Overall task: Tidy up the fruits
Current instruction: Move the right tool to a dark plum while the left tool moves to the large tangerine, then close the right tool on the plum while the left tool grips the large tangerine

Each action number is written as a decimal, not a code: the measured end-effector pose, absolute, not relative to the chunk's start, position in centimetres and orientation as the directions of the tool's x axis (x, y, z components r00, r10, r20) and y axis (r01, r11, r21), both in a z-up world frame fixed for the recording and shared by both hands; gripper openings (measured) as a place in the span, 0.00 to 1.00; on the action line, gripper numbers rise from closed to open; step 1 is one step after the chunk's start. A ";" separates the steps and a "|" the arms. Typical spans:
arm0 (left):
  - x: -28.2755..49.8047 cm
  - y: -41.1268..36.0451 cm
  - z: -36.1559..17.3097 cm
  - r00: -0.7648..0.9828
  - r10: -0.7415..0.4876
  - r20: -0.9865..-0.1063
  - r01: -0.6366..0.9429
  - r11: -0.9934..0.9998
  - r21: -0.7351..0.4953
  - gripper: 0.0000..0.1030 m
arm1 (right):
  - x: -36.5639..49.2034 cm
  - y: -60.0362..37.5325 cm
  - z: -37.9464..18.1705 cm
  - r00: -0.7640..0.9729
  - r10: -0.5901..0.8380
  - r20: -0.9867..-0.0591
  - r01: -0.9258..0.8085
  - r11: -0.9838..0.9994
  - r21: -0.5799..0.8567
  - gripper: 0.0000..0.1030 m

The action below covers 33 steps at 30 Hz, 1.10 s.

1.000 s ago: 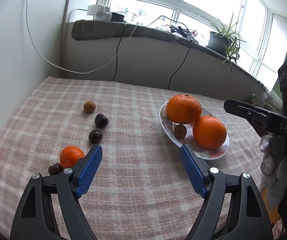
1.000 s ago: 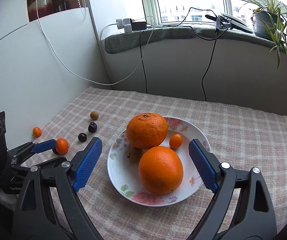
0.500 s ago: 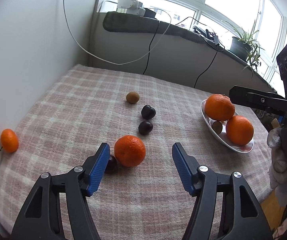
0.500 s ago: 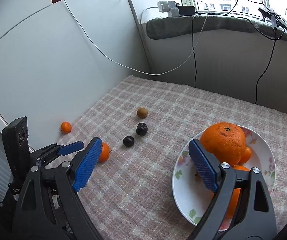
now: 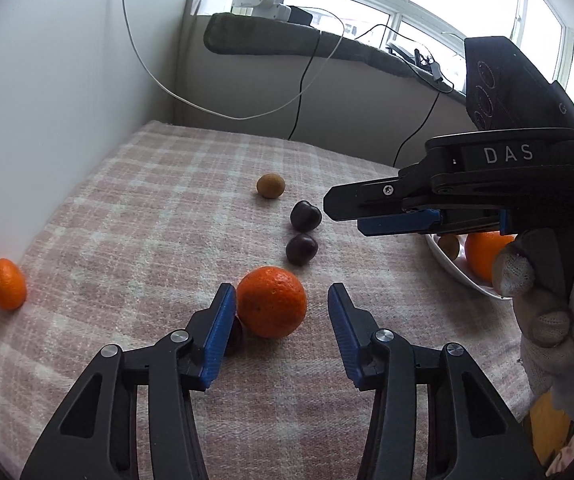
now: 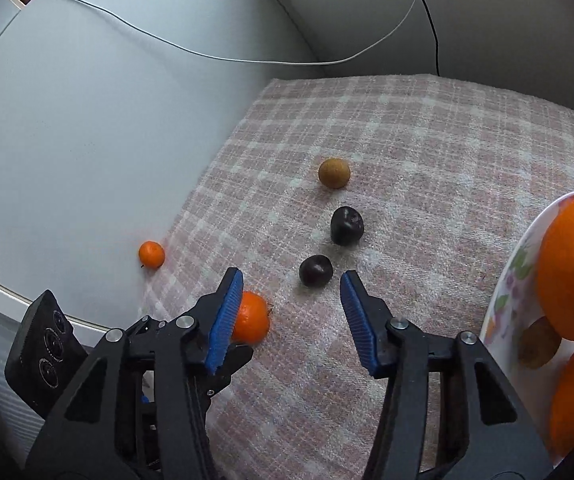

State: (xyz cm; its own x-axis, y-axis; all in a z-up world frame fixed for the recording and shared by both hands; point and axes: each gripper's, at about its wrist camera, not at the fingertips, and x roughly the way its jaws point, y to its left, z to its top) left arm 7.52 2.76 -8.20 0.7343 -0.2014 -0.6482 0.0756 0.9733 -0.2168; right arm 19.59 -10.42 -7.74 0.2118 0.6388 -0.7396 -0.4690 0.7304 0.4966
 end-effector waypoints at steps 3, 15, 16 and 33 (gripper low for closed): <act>7.7 2.7 -8.3 0.733 -0.201 -0.651 0.082 0.975 -0.208 0.42 | 20.3 -10.1 -8.7 0.191 0.635 -0.749 -0.442 0.737 0.512 0.44; 9.1 2.9 -8.7 0.730 -0.173 -0.661 0.076 0.982 -0.172 0.41 | 21.3 -8.3 -10.6 0.176 0.588 -0.790 -0.438 0.765 0.472 0.40; 9.2 3.0 -8.8 0.729 -0.174 -0.662 0.076 0.982 -0.174 0.41 | 21.3 -8.1 -10.6 0.175 0.584 -0.793 -0.444 0.765 0.466 0.40; 9.5 3.6 -8.9 0.735 -0.184 -0.652 0.067 0.977 -0.201 0.36 | 21.5 -7.8 -11.7 0.173 0.565 -0.807 -0.449 0.774 0.446 0.24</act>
State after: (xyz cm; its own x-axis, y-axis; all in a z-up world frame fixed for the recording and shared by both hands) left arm 9.52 3.56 -8.87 0.7353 -0.1845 -0.6521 0.0665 0.9772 -0.2014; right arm 21.52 -7.81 -11.71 0.1728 0.5649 -0.8069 -0.4494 0.7741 0.4458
